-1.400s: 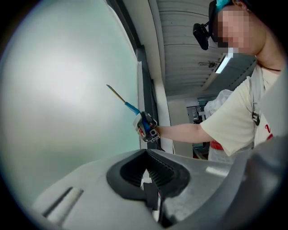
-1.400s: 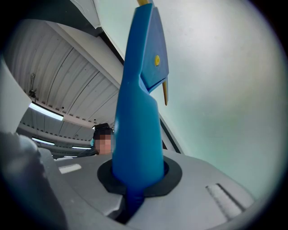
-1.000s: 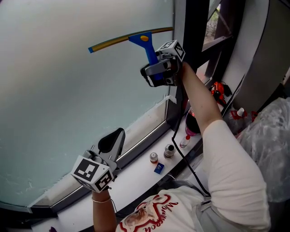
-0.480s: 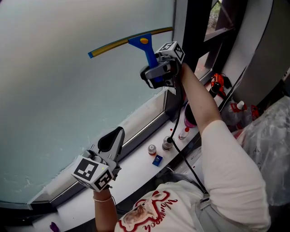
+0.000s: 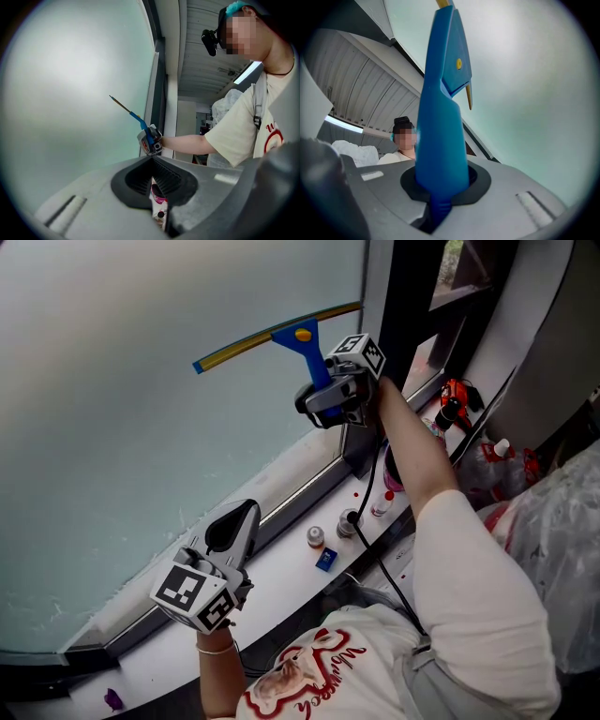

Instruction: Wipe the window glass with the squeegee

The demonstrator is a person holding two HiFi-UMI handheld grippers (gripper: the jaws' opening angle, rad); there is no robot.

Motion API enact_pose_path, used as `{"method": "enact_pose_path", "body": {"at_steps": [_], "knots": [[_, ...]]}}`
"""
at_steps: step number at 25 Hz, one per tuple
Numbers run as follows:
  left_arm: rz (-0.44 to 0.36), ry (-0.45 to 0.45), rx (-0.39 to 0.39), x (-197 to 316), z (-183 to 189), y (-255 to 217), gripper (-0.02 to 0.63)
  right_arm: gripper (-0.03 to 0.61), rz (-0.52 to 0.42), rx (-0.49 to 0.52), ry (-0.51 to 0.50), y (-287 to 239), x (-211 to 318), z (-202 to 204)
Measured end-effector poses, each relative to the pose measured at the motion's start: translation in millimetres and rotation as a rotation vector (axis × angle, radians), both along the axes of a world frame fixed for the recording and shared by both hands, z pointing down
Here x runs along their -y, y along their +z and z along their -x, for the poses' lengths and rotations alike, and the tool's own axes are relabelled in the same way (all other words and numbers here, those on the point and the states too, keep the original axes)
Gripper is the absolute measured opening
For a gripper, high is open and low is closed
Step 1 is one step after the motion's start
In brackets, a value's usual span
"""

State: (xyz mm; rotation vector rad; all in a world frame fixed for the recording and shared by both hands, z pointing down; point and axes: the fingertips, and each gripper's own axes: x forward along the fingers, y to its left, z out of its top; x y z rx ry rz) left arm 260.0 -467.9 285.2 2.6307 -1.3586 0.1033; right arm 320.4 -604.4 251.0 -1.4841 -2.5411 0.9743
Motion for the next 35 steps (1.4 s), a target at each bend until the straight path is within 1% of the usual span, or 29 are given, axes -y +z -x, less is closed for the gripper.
{"method": "enact_pose_path", "body": {"at_steps": [7,15,25,35], "knots": [[0.029,-0.003,0.002,5.6,-1.3,-2.1,0.006,0.057,0.037,-0.016,0.001,15.0,7.4,-1.4],[0.051,-0.006,-0.004,-2.2,-1.9,23.8,0.006,0.060,0.052,-0.034,0.005,56.5,-0.5,-2.5],[0.092,-0.007,-0.010,-3.0,-3.4,38.6,0.005,0.066,0.078,-0.036,0.011,90.1,-1.9,-4.3],[0.127,-0.006,-0.021,-1.3,-4.0,51.1,0.005,0.072,0.111,-0.063,0.012,119.5,-3.3,-5.6]]}}
